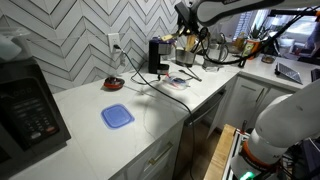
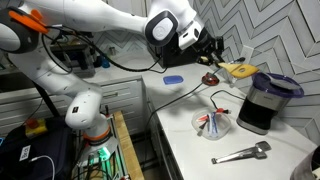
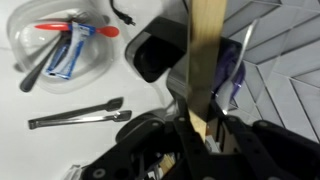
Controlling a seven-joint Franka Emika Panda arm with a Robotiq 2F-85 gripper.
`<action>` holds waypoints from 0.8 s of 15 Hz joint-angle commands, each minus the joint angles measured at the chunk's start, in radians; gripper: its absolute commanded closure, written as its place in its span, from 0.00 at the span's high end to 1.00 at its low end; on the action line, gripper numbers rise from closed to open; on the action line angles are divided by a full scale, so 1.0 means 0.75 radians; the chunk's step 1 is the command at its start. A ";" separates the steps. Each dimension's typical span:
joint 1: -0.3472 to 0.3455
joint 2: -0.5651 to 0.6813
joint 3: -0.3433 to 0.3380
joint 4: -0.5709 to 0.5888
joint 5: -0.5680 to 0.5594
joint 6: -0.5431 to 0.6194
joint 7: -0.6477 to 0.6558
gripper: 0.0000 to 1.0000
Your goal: Put the cooking stick on top of the coffee machine
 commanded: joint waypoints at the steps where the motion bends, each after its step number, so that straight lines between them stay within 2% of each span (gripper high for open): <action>1: -0.078 0.155 0.008 0.231 0.100 -0.035 0.100 0.06; 2: -0.062 0.042 0.018 0.097 0.062 0.005 0.030 0.24; 5: -0.073 0.133 0.003 0.203 0.082 -0.005 0.066 0.24; 9: -0.069 0.163 0.001 0.224 0.082 -0.005 0.077 0.24; 10: -0.120 0.202 0.049 0.261 0.029 -0.038 0.214 0.06; 12: -0.249 0.335 0.160 0.420 -0.095 -0.078 0.453 0.06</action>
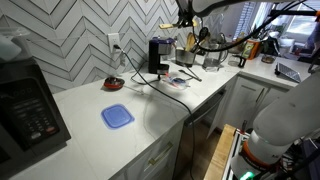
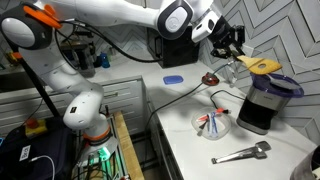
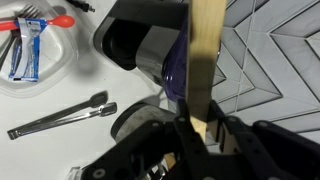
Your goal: Put the cooking stick on top of the coffee machine
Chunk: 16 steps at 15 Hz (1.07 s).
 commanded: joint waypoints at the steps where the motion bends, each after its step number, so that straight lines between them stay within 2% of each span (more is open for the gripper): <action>1: -0.215 0.217 0.190 0.266 -0.215 -0.084 0.357 0.06; 3: -0.243 0.329 0.253 0.423 -0.436 -0.166 0.544 0.06; 4: -0.142 0.384 0.179 0.502 -0.554 -0.236 0.590 0.06; 5: -0.082 0.443 0.152 0.584 -0.592 -0.325 0.551 0.06; 7: 0.032 0.561 0.093 0.745 -0.572 -0.454 0.467 0.06; 8: 0.077 0.619 0.064 0.823 -0.507 -0.482 0.417 0.06; 10: 0.124 0.725 0.016 0.977 -0.240 -0.470 0.263 0.06; 11: 0.036 0.777 0.102 1.052 -0.139 -0.480 0.209 0.06; 12: 0.025 0.828 0.099 1.129 -0.033 -0.508 0.152 0.06; 13: 0.100 0.872 -0.007 1.202 0.075 -0.544 0.098 0.06; 15: 0.074 0.948 -0.052 1.326 0.227 -0.637 0.035 0.06; 16: 0.071 0.979 -0.084 1.377 0.258 -0.691 0.039 0.06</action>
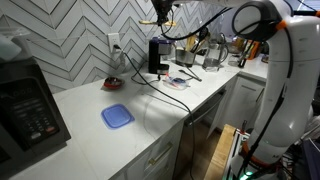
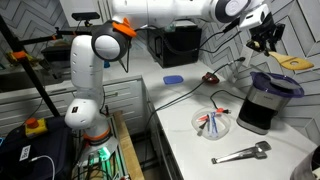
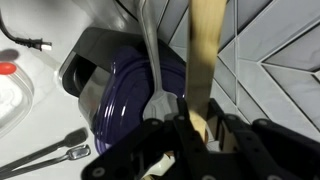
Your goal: Put the cooking stick on top of the coffee machine
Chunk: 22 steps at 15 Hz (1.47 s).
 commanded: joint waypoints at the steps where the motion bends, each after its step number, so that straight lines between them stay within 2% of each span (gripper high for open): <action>1: -0.002 0.036 -0.032 0.060 0.059 -0.047 -0.024 0.06; 2: -0.007 0.057 -0.045 0.091 0.071 -0.060 -0.033 0.24; 4: -0.007 0.060 -0.041 0.089 0.069 -0.058 -0.033 0.24; 5: -0.001 0.058 -0.038 0.089 0.069 -0.058 -0.033 0.06; 6: 0.024 0.058 -0.060 0.070 0.006 -0.037 0.014 0.06; 8: 0.024 0.061 -0.067 0.056 -0.023 -0.042 0.020 0.06; 14: 0.007 0.089 -0.081 0.016 -0.022 -0.050 0.048 0.06; 22: 0.026 0.176 -0.107 0.084 -0.079 -0.066 0.201 0.06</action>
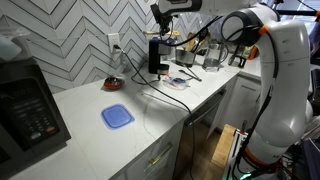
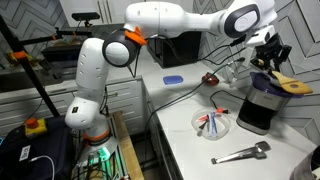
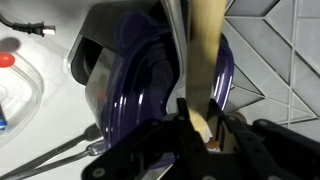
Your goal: Put the cooking stick on top of the coffee machine
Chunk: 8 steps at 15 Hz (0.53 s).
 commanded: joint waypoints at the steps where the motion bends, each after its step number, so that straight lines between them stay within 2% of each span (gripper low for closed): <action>1: 0.013 0.037 -0.022 0.029 -0.039 -0.019 0.069 0.06; 3: 0.010 0.050 -0.025 0.034 -0.050 -0.020 0.099 0.50; 5: 0.008 0.054 -0.026 0.037 -0.056 -0.022 0.119 0.54; 7: 0.008 0.045 -0.024 0.034 -0.050 -0.018 0.129 0.66; 8: 0.008 0.032 -0.021 0.030 -0.046 -0.009 0.128 0.74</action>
